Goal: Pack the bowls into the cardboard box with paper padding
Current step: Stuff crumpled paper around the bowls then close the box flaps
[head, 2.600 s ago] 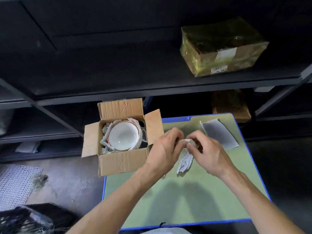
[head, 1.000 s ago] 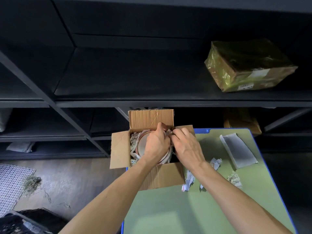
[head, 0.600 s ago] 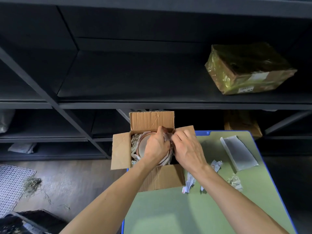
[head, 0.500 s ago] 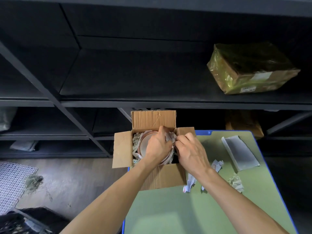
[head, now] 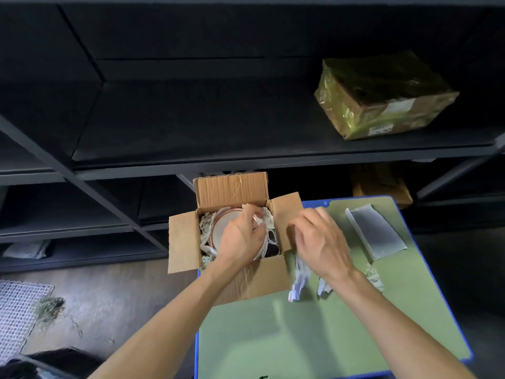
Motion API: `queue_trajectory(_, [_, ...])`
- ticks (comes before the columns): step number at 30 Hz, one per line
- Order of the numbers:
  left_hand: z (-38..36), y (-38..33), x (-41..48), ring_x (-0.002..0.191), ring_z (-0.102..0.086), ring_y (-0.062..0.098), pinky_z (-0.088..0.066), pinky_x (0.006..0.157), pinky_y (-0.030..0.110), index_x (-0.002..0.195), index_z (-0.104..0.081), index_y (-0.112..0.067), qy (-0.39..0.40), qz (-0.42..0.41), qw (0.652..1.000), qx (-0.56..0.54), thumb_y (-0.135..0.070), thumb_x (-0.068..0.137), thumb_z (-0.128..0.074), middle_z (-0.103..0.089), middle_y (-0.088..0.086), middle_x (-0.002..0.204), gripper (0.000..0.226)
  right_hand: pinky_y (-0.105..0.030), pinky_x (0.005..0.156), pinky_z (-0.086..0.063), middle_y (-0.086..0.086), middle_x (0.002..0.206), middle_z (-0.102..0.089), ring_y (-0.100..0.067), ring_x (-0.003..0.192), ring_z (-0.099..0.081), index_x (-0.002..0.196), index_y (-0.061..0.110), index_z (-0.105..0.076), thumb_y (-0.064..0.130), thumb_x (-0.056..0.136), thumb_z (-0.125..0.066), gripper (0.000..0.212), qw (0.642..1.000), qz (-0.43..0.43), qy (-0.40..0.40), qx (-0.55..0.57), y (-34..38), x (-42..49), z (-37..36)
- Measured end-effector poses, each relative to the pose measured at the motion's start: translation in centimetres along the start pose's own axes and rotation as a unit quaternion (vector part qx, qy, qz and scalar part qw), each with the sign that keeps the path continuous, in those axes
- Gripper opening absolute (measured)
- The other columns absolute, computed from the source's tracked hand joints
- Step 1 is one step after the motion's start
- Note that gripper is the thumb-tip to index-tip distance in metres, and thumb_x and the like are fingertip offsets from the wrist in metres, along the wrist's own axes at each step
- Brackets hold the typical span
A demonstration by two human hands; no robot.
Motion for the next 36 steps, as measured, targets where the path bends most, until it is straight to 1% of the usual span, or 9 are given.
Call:
queue_trajectory(3, [-0.2, -1.6, -1.0, 0.06, -0.056, 0.019, -0.038, 0.054, 0.033, 0.093, -0.055, -0.024, -0.002, -0.035, 0.999, -0.018, -0.023, 0.095, -0.053, -0.058, -0.002, 0.057, 0.003, -0.034, 0.065, -0.049, 0.002, 0.091, -0.062, -0.022, 0.083, -0.053, 0.095, 0.013, -0.07, 0.003, 0.086, -0.061, 0.016, 0.999, -0.051, 0.005, 0.009, -3.1, -1.6, 0.7])
queue_trajectory(6, [-1.8, -4.5, -2.6, 0.064, -0.057, 0.017, -0.044, 0.061, 0.033, 0.088, -0.058, -0.024, 0.001, -0.093, 0.996, -0.018, -0.028, 0.096, -0.054, -0.063, -0.006, 0.066, 0.009, -0.037, 0.063, -0.052, 0.001, 0.092, -0.063, -0.024, 0.084, -0.06, 0.098, 0.014, -0.07, 0.005, 0.084, -0.062, 0.018, 0.994, -0.103, 0.035, 0.011, -6.1, -4.4, 0.2])
queue_trajectory(9, [-5.1, -7.2, -4.6, 0.068, -0.057, 0.017, -0.044, 0.062, 0.033, 0.091, -0.058, -0.023, 0.039, -0.163, 0.986, 0.006, -0.03, 0.098, -0.052, -0.061, -0.009, 0.072, 0.012, -0.034, 0.062, -0.05, 0.003, 0.089, -0.063, -0.024, 0.085, -0.063, 0.095, 0.021, -0.07, 0.009, 0.083, -0.063, 0.018, 0.984, -0.16, 0.083, 0.004, -9.0, -8.0, -0.9])
queue_trajectory(13, [-10.8, -8.9, -6.2, 0.072, -0.057, 0.023, -0.046, 0.066, 0.043, 0.088, -0.058, -0.017, 0.125, -0.221, 0.966, 0.044, -0.029, 0.096, -0.045, -0.062, -0.003, 0.077, 0.019, -0.033, 0.057, -0.052, 0.005, 0.092, -0.067, -0.023, 0.087, -0.068, 0.095, 0.024, -0.072, 0.004, 0.078, -0.07, 0.026, 0.971, -0.21, 0.11, 0.019, -12.6, -12.7, -2.1])
queue_trajectory(18, [-16.5, -8.5, -5.9, 0.083, -0.061, 0.027, -0.044, 0.069, 0.038, 0.102, -0.062, -0.017, 0.184, -0.21, 0.953, 0.117, -0.028, 0.098, -0.046, -0.066, 0.003, 0.095, 0.019, -0.036, 0.082, -0.053, 0.007, 0.122, -0.058, -0.018, 0.118, -0.052, 0.128, 0.027, -0.062, 0.018, 0.094, -0.055, 0.036, 0.944, -0.258, 0.208, 0.005, -16.3, -15.7, -3.4])
queue_trajectory(23, [-21.1, -7.7, -5.1, 0.105, -0.057, 0.029, -0.043, 0.082, 0.037, 0.124, -0.06, -0.017, 0.245, -0.18, 0.931, 0.201, -0.028, 0.099, -0.046, -0.058, 0.008, 0.118, 0.031, -0.037, 0.077, -0.052, 0.0, 0.129, -0.043, -0.025, 0.118, -0.048, 0.148, 0.033, -0.036, 0.025, 0.094, -0.054, 0.057, 0.923, -0.284, 0.259, -0.008, -18.5, -17.4, -4.5])
queue_trajectory(26, [-22.8, -7.1, -5.2, 0.113, -0.054, 0.029, -0.046, 0.088, 0.038, 0.134, -0.053, -0.019, 0.28, -0.154, 0.917, 0.238, -0.031, 0.098, -0.046, -0.054, 0.008, 0.131, 0.039, -0.037, 0.074, -0.051, -0.002, 0.122, -0.044, -0.026, 0.113, -0.048, 0.147, 0.031, -0.035, 0.034, 0.094, -0.058, 0.058, 0.918, -0.294, 0.267, -0.007, -19.2, -17.7, -5.3])
queue_trajectory(31, [-23.3, -6.5, -5.8, 0.114, -0.053, 0.028, -0.049, 0.089, 0.039, 0.136, -0.052, -0.018, 0.287, -0.145, 0.913, 0.25, -0.032, 0.1, -0.044, -0.054, 0.008, 0.132, 0.039, -0.035, 0.071, -0.048, -0.003, 0.108, -0.048, -0.026, 0.096, -0.057, 0.119, 0.021, -0.056, 0.026, 0.098, -0.053, 0.022, 0.923, -0.295, 0.243, 0.04, -19.1, -18.5, -6.3])
queue_trajectory(36, [-22.3, -7.6, -5.6, 0.11, -0.058, 0.029, -0.046, 0.091, 0.037, 0.139, -0.048, -0.018, 0.245, -0.119, 0.951, 0.142, -0.034, 0.102, -0.044, -0.06, 0.008, 0.126, 0.041, -0.034, 0.089, -0.046, -0.002, 0.123, -0.062, -0.024, 0.11, -0.06, 0.137, 0.023, -0.047, 0.021, 0.096, -0.059, 0.042, 0.913, -0.307, 0.186, 0.194, -17.9, -16.9, -4.0])
Point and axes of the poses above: each hand's wrist, its own x-axis towards the middle knuckle, its own z-axis out of the back of the hand, y = z × x, the point moved 5 cm from there along x, towards the middle knuckle
